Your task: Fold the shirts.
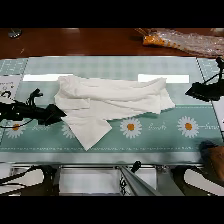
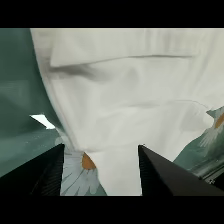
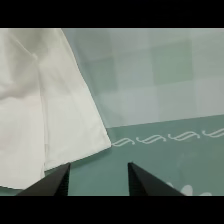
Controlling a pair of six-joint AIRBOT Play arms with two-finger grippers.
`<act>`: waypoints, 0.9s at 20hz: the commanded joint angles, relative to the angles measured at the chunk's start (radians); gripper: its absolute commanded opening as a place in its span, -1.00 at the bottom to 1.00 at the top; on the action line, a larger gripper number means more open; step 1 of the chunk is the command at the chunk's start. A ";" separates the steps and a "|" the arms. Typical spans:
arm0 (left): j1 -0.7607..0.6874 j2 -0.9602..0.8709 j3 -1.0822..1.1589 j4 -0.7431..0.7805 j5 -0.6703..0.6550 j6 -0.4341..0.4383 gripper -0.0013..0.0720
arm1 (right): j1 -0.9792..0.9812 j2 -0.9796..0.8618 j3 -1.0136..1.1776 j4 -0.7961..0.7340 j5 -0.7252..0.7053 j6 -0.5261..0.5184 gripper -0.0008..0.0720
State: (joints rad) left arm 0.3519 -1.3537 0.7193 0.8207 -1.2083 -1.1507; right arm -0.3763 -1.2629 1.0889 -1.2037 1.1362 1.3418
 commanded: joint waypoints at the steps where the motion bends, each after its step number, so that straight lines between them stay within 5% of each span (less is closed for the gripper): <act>1: -0.032 -0.021 -0.001 -0.002 0.016 0.006 0.50 | 0.000 0.000 0.000 0.003 0.002 0.002 0.27; 5: -0.146 -0.065 -0.001 -0.019 0.102 0.006 0.48 | 0.000 0.000 0.000 0.031 0.006 0.008 0.27; 6: -0.171 -0.072 -0.001 -0.042 0.127 0.006 0.30 | 0.000 0.000 0.000 0.041 0.006 0.008 0.27; 8: -0.203 -0.077 0.000 -0.084 0.161 0.006 -0.80 | 0.000 0.000 0.000 0.045 0.007 0.008 0.27; 9: -0.205 -0.077 0.003 -0.095 0.160 0.018 -0.89 | 0.000 0.000 0.000 0.043 0.008 0.008 0.27; 15: -0.127 -0.072 0.007 -0.095 0.055 0.042 -0.89 | -0.094 0.000 -0.018 0.037 0.014 0.010 0.28; 18: -0.083 -0.073 0.007 -0.097 0.013 0.083 -0.89 | -0.211 -0.006 -0.065 0.159 0.009 0.005 0.29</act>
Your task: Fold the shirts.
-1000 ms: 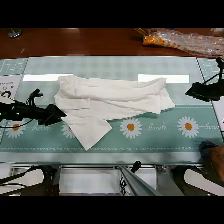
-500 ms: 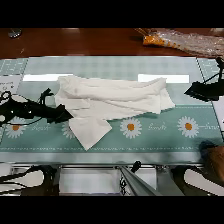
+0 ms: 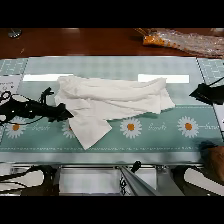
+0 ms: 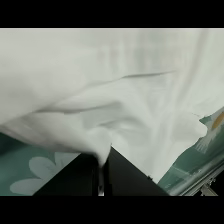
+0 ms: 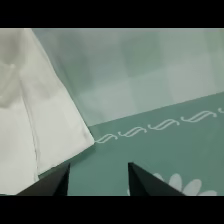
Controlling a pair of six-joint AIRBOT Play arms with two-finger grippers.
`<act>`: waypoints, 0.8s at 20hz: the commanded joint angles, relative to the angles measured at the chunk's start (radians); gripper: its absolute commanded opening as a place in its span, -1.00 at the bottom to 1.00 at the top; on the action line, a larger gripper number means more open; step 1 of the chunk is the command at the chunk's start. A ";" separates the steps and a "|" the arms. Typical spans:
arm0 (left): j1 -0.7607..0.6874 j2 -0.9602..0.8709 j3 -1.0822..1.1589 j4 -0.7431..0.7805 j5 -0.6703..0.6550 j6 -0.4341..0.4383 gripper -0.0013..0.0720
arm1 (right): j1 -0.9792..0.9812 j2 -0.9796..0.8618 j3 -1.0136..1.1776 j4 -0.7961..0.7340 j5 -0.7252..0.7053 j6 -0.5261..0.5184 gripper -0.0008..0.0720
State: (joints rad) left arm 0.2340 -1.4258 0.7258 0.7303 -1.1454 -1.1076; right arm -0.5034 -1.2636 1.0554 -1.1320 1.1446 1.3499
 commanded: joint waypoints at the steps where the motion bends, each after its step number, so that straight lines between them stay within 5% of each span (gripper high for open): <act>1: 0.046 -0.001 0.001 -0.006 -0.065 0.060 -0.89 | -0.108 -0.021 -0.051 0.119 0.019 -0.010 0.49; 6: 0.058 -0.001 0.001 -0.021 -0.076 0.067 -0.89 | -0.069 -0.136 -0.126 0.257 0.035 -0.063 0.52; 16: 0.058 -0.001 0.001 -0.052 -0.079 0.067 -0.89 | 0.078 -0.236 -0.131 0.242 -0.092 -0.061 0.50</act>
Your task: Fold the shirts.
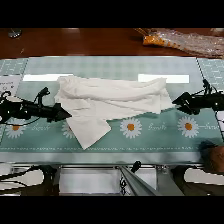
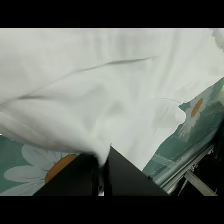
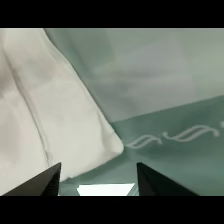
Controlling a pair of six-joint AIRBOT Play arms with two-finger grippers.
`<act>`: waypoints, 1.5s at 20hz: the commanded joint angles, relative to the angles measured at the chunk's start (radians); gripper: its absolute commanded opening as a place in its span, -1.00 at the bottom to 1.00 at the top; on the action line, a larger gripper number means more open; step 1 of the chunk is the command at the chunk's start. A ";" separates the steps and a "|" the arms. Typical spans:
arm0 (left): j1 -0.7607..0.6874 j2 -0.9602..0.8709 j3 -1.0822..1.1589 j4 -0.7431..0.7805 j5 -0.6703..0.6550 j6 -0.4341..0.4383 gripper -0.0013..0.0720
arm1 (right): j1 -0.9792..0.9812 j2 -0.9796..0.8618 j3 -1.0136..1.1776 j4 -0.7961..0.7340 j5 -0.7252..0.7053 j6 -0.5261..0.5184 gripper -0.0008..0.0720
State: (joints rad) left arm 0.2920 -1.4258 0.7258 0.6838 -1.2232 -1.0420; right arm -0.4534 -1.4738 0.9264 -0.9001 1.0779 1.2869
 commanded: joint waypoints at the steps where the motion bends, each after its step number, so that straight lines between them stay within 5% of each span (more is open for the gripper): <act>1: 0.000 -0.001 0.001 -0.005 -0.001 0.001 -0.89 | 0.045 -0.033 -0.002 0.010 -0.038 0.002 0.46; 5: 0.001 -0.001 0.001 -0.015 0.000 0.001 -0.89 | 0.132 -0.043 -0.002 0.010 -0.200 0.023 0.15; 9: 0.001 -0.001 0.001 -0.015 0.000 0.002 -0.89 | 0.146 -0.042 -0.001 0.013 -0.268 0.041 -0.92; 16: 0.000 0.100 0.200 -0.166 -0.089 0.062 -0.89 | 0.147 0.207 0.063 0.013 -0.271 -0.105 -0.93; 22: 0.001 0.373 0.786 -0.373 -0.056 0.061 -0.90 | 0.148 0.558 0.407 0.047 -0.337 -0.118 -0.93; 25: 0.001 0.473 1.135 -0.305 0.111 0.061 -0.89 | 0.147 0.661 0.634 0.018 -0.370 -0.113 -0.93; 30: 0.001 0.615 1.408 0.108 0.349 -0.036 -0.89 | 0.146 0.711 0.918 -0.194 -0.354 0.073 -0.93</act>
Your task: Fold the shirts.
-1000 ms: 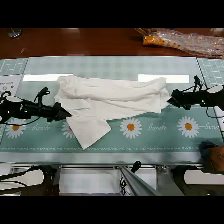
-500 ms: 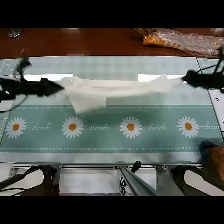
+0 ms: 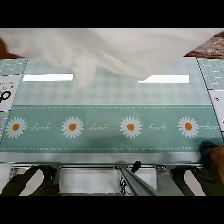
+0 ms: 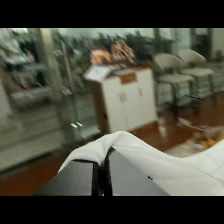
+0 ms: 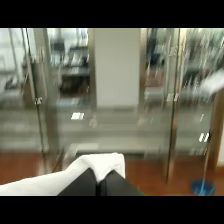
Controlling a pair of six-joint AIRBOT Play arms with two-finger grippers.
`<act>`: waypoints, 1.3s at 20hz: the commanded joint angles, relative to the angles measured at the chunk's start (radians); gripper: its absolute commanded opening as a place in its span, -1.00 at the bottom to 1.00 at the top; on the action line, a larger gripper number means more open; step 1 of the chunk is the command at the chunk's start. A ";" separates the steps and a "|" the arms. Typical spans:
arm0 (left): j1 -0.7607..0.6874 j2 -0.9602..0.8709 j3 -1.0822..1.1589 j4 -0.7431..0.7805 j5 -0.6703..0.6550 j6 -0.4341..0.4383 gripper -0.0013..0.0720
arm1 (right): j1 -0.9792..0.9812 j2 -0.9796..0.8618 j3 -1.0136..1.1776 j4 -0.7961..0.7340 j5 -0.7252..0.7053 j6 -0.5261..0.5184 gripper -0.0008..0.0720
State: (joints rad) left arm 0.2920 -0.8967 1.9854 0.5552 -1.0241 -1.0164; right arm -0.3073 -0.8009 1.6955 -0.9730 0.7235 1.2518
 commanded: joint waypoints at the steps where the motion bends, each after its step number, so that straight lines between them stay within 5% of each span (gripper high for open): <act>1: 0.001 0.119 0.147 0.311 0.152 -0.080 -0.89 | 0.001 0.038 0.178 -0.146 0.014 0.138 -0.93; 7: 0.001 0.226 0.147 0.509 0.057 -0.130 -0.89 | 0.001 0.038 0.331 -0.158 0.160 0.184 -0.93; 11: 0.001 0.252 0.147 0.589 -0.246 -0.328 -0.89 | 0.001 0.060 0.364 -0.163 0.435 0.222 -0.93; 21: 0.002 0.253 0.064 0.589 -0.775 -0.410 -0.90 | 0.001 0.087 0.348 -0.383 1.081 0.217 -0.93; 26: 0.002 0.246 -0.242 0.557 -0.816 -0.432 -0.90 | 0.002 0.072 0.094 -0.401 1.115 0.216 -0.93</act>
State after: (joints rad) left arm 0.2924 -0.6418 1.8893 1.1263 -1.7813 -1.4315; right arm -0.3061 -0.7223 1.9232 -1.3380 1.7733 1.4776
